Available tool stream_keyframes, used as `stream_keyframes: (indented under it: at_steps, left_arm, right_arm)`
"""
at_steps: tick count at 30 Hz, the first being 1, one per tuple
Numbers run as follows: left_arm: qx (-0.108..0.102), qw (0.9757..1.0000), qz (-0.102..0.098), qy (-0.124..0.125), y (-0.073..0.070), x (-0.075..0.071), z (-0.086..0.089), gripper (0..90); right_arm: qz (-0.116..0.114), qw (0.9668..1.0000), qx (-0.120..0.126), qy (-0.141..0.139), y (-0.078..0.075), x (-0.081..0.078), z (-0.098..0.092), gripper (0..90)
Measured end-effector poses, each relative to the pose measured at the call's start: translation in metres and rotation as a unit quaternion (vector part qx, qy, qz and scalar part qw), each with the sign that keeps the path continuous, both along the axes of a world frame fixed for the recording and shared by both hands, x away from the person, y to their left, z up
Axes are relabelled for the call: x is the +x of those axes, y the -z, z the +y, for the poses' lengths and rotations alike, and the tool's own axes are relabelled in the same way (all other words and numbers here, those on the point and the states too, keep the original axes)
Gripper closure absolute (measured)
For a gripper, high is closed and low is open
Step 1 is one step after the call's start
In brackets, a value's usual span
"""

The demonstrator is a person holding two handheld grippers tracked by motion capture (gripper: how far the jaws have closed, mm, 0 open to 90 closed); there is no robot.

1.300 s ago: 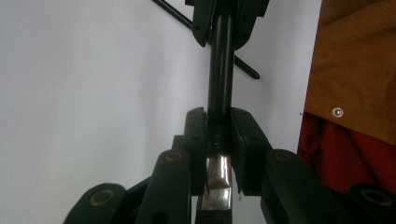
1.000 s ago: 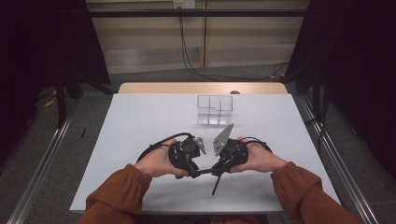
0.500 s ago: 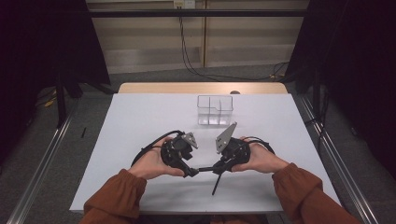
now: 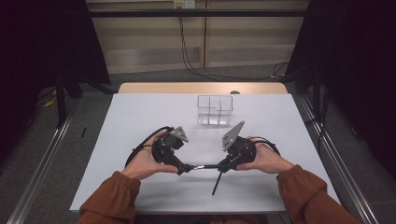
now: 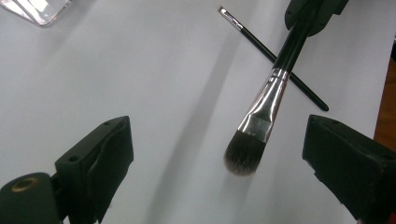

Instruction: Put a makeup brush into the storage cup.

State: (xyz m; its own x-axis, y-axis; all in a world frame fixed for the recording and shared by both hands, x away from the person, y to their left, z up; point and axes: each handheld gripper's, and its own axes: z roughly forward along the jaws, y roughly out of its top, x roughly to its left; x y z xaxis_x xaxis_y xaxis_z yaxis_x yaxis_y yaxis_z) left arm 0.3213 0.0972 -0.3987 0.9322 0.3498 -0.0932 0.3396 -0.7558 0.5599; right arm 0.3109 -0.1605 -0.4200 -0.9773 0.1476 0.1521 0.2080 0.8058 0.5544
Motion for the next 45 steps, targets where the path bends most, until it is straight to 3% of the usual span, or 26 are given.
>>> stream_keyframes:
  at_steps: [3, 4, 6, 10, 13, 15, 17, 25, 30, 39, 45]
  left_arm:
    - [-0.002, 1.0, -0.002, -0.007, 0.0, 0.0, 0.004, 5.8]
    - [-0.013, 0.9998, -0.002, -0.017, 0.001, -0.003, 0.004, 5.5]
    - [-0.016, 0.9997, -0.012, -0.01, 0.0, -0.003, 0.01, 5.2]
    - [-0.036, 0.9989, -0.024, -0.02, 0.0, -0.005, 0.021, 5.0]
    - [-0.046, 0.9977, -0.031, -0.038, -0.001, -0.006, 0.03, 4.9]
    - [-0.047, 0.9964, -0.048, -0.051, 0.0, -0.008, 0.035, 4.2]
    - [-0.058, 0.9955, -0.046, -0.059, 0.001, -0.01, 0.038, 4.2]
    - [-0.071, 0.9928, -0.052, -0.081, 0.002, -0.016, 0.05, 4.2]
    - [-0.082, 0.9907, -0.058, -0.091, 0.003, -0.022, 0.056, 4.2]
    - [-0.092, 0.9881, -0.061, -0.107, 0.01, -0.027, 0.065, 4.2]
    - [-0.093, 0.9873, -0.063, -0.112, 0.013, -0.028, 0.066, 4.2]
  right_arm:
    - [-0.009, 0.9999, 0.006, 0.002, -0.003, -0.002, -0.003, 80.0]
    - [-0.008, 0.9999, 0.007, 0.004, -0.004, -0.004, -0.004, 80.0]
    - [-0.013, 0.9999, 0.005, 0.009, -0.005, -0.005, -0.005, 80.0]
    - [-0.011, 0.9997, 0.004, 0.022, -0.004, -0.004, -0.011, 80.0]
    - [-0.011, 0.9995, 0.001, 0.029, -0.001, -0.005, -0.014, 80.0]
    - [-0.01, 0.9994, 0.002, 0.034, 0.0, -0.006, -0.015, 80.0]
    - [-0.012, 0.9992, 0.005, 0.038, 0.002, -0.009, -0.017, 80.0]
    - [-0.016, 0.9969, 0.021, 0.074, 0.002, -0.012, -0.031, 80.0]
    - [-0.02, 0.9955, 0.017, 0.092, 0.002, -0.016, -0.033, 80.0]
    - [-0.023, 0.9924, 0.047, 0.111, 0.008, -0.022, -0.032, 80.0]
    - [-0.032, 0.9878, 0.086, 0.125, 0.014, -0.022, -0.032, 80.1]
